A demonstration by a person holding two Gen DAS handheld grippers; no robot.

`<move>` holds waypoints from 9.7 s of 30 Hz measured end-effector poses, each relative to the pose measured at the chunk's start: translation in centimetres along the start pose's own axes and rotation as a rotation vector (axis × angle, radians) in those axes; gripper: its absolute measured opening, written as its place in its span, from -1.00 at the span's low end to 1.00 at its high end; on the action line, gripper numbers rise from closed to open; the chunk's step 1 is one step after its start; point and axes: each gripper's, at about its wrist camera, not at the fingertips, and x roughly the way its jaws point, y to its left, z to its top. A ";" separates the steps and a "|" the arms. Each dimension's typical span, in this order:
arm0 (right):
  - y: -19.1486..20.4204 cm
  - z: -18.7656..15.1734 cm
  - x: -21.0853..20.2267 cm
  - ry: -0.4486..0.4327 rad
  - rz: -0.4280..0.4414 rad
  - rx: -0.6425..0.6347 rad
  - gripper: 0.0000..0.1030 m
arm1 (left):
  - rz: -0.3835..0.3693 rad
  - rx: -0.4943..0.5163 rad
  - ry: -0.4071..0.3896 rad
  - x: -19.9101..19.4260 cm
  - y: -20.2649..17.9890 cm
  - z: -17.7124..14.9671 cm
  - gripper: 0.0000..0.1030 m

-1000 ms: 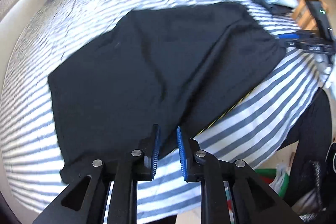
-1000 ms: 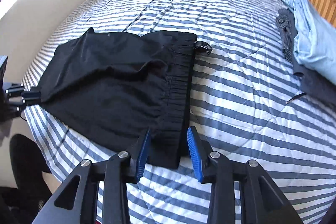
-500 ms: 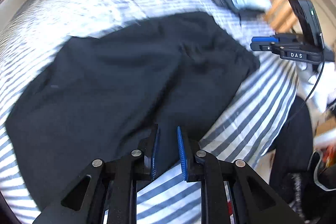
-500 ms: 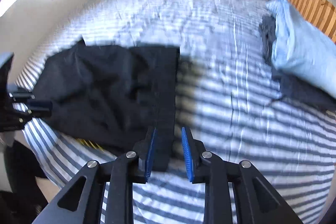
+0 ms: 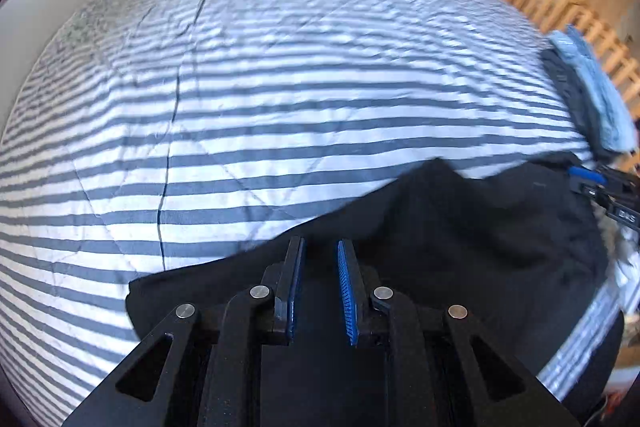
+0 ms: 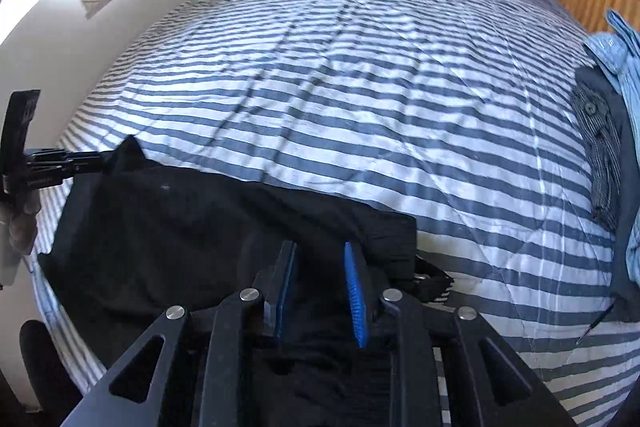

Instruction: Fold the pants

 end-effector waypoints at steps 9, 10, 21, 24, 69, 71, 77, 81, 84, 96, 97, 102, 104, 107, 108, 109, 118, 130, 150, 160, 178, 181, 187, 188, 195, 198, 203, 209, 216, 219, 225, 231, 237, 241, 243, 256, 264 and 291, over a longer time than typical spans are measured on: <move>2.7 -0.4 -4.2 -0.112 0.081 -0.061 -0.79 | 0.063 0.018 -0.149 -3.7 0.8 -2.1 -0.65; 3.8 -0.3 -4.5 -0.125 0.113 -0.093 -0.79 | 0.047 0.026 -0.158 -4.2 0.1 -2.9 -0.65; 11.6 1.3 1.0 -0.067 0.106 -0.297 -0.71 | -0.027 0.051 -0.082 -1.8 -1.2 -12.3 -0.61; 11.7 1.7 1.7 -0.055 0.079 -0.296 -0.70 | -0.059 0.026 -0.098 -2.0 -0.6 -12.6 -0.60; 27.7 3.5 7.5 0.046 0.075 -0.629 -0.58 | -0.118 0.035 -0.173 -4.6 2.5 -16.4 -0.35; 27.8 3.5 8.2 0.060 0.070 -0.633 -0.58 | -0.117 0.036 -0.172 -4.5 2.5 -16.4 -0.35; 27.8 3.4 8.3 0.074 0.101 -0.593 -0.98 | -0.125 0.023 -0.167 -4.2 2.5 -15.9 -0.35; 27.1 3.6 5.5 0.043 0.147 -0.531 -0.99 | -0.116 0.016 -0.166 -4.0 2.7 -15.6 -0.35; 26.2 2.9 1.1 0.014 0.223 -0.472 -1.00 | -0.118 0.003 -0.167 -3.9 3.0 -15.3 -0.35; 25.1 -9.9 -6.2 0.118 0.393 -0.462 -1.00 | -0.115 -0.077 -0.171 -3.4 3.8 -14.6 -0.36; 25.7 -11.7 -6.1 0.131 0.389 -0.501 -0.99 | -0.110 -0.074 -0.172 -3.3 3.9 -15.0 -0.36; 27.6 -17.3 -4.5 0.177 0.372 -0.602 -0.98 | -0.087 -0.058 -0.169 -3.9 3.2 -15.9 -0.31; 28.0 -18.1 -3.8 0.161 0.321 -0.657 -0.98 | -0.086 -0.056 -0.166 -3.9 3.0 -16.0 -0.29; 28.4 -18.4 -2.7 0.133 0.250 -0.706 -0.90 | -0.087 -0.056 -0.162 -3.9 2.9 -16.1 -0.25; 28.3 -18.3 -2.5 0.127 0.237 -0.717 -0.87 | -0.085 -0.054 -0.162 -3.9 2.8 -16.1 -0.22; 28.3 -18.2 -2.3 0.123 0.231 -0.725 -0.86 | -0.085 -0.051 -0.162 -3.9 2.7 -16.1 -0.21; 26.4 -17.9 -3.3 0.079 0.258 -0.702 -0.56 | -0.118 -0.071 -0.156 -3.9 2.8 -15.8 -0.15; 24.1 -18.5 -3.8 0.143 0.224 -0.681 -0.93 | -0.114 -0.076 -0.147 -3.6 2.4 -15.5 -0.09; 16.7 -17.4 -12.2 -0.087 0.385 -0.427 -0.44 | -0.184 -0.087 -0.149 -6.2 0.6 -18.6 -0.08; 10.6 -11.0 -7.5 -0.102 0.161 -0.219 -0.44 | -0.036 -0.040 -0.093 -9.1 1.8 -21.9 -0.08; 7.9 -8.2 -7.3 -0.048 0.181 -0.143 -0.44 | -0.023 -0.359 -0.130 -11.0 10.0 -20.2 -0.07; 11.9 -7.5 -7.5 -0.060 0.247 -0.206 -0.44 | -0.048 -0.423 -0.143 -10.5 9.7 -22.9 -0.07; 20.2 -5.4 -5.5 -0.043 0.283 -0.281 -0.44 | -0.075 -0.548 -0.120 -8.7 9.7 -25.8 -0.10; 21.1 -5.0 -5.3 -0.033 0.289 -0.281 -0.44 | -0.066 -0.543 -0.132 -8.8 9.5 -25.9 -0.11; 27.4 -2.1 -1.5 0.078 0.316 -0.227 -0.44 | -0.060 -0.516 -0.167 -8.7 8.3 -25.8 -0.89; 30.5 -0.3 0.6 0.156 0.336 -0.210 -0.43 | -0.050 -0.500 -0.226 -9.3 7.7 -26.0 -0.90; 36.8 1.9 3.9 0.267 0.324 -0.269 -0.36 | -0.072 -0.467 -0.323 -11.0 6.6 -26.4 -0.90; 41.2 2.8 8.0 0.362 0.227 -0.324 -0.32 | -0.124 -0.417 -0.324 -10.5 5.7 -25.9 -0.90; 43.1 3.4 11.1 0.376 0.097 -0.372 -0.27 | -0.155 -0.406 -0.341 -10.4 5.6 -25.3 -0.91; 43.3 3.3 12.0 0.385 0.073 -0.389 -0.27 | -0.162 -0.398 -0.351 -10.7 5.4 -25.3 -0.91; 42.3 2.5 12.8 0.409 0.078 -0.372 -0.89 | -0.201 -0.407 -0.361 -11.1 5.0 -25.4 -0.91; 38.6 2.9 9.2 0.335 0.195 -0.311 -0.91 | -0.252 -0.391 -0.405 -12.8 3.2 -24.2 -0.92; 31.6 3.5 4.1 0.241 0.271 -0.212 -0.92 | -0.316 -0.300 -0.417 -13.8 -2.0 -20.5 -0.92; 24.3 4.6 1.0 0.190 0.296 -0.111 -0.92 | -0.342 -0.217 -0.398 -13.0 -7.2 -17.5 -0.92; 20.2 4.6 -0.4 0.168 0.307 -0.051 -0.92 | -0.358 -0.174 -0.379 -12.7 -10.5 -16.4 -0.92; -3.4 -2.8 0.0 0.049 0.396 0.371 -0.92 | -0.387 0.129 -0.157 -4.6 -31.7 -12.1 -0.92; -5.7 -3.0 -0.4 0.030 0.426 0.409 -0.92 | -0.395 0.145 -0.135 -3.7 -35.1 -11.2 -0.92; 1.1 -4.1 -4.4 -0.039 0.446 0.040 -0.41 | -0.111 0.074 -0.161 -6.3 -23.0 -14.6 -0.52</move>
